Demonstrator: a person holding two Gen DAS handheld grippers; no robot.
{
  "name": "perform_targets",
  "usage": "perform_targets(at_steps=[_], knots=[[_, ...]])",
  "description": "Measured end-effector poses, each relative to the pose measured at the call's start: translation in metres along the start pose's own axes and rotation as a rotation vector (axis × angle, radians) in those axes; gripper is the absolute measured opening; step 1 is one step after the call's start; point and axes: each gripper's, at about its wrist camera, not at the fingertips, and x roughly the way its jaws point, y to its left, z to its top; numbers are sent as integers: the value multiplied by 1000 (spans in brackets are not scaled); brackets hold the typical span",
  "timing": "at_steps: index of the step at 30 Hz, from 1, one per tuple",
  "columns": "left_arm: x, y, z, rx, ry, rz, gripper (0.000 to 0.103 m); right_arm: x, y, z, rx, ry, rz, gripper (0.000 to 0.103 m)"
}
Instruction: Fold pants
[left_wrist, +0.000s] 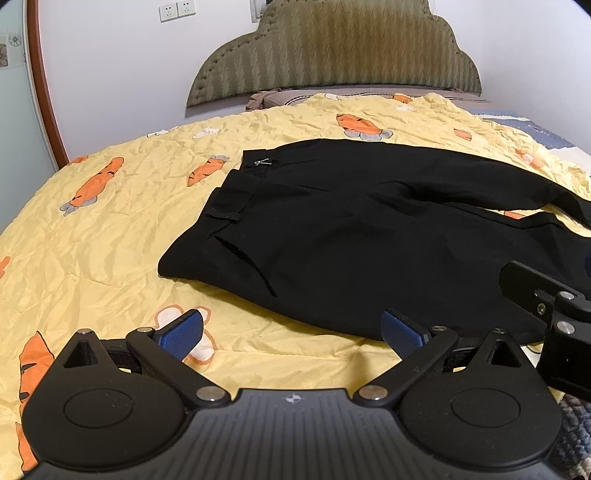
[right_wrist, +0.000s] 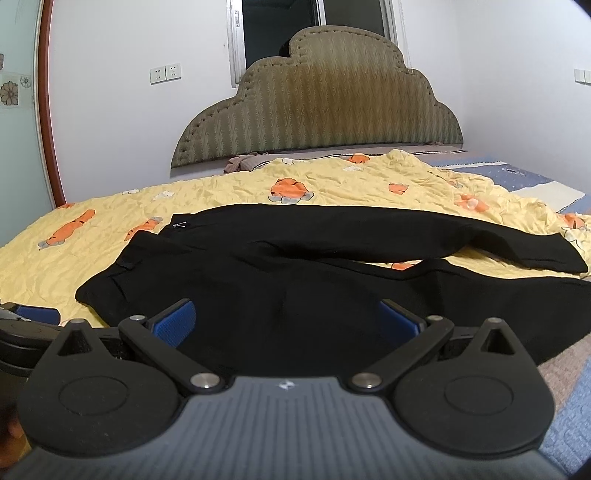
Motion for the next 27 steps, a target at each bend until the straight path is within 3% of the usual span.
perform_targets(at_steps=[11, 17, 22, 27], knots=[[3, -3, 0, 27, 2, 33, 103, 2, 7, 0, -36, 15, 2, 103], [4, -5, 5, 26, -13, 1, 103, 6, 1, 0, -17, 17, 33, 103], [10, -6, 12, 37, -15, 10, 103, 7, -4, 3, -18, -17, 95, 103], [18, -10, 18, 55, -8, 21, 103, 10, 1, 7, -80, -45, 93, 103]])
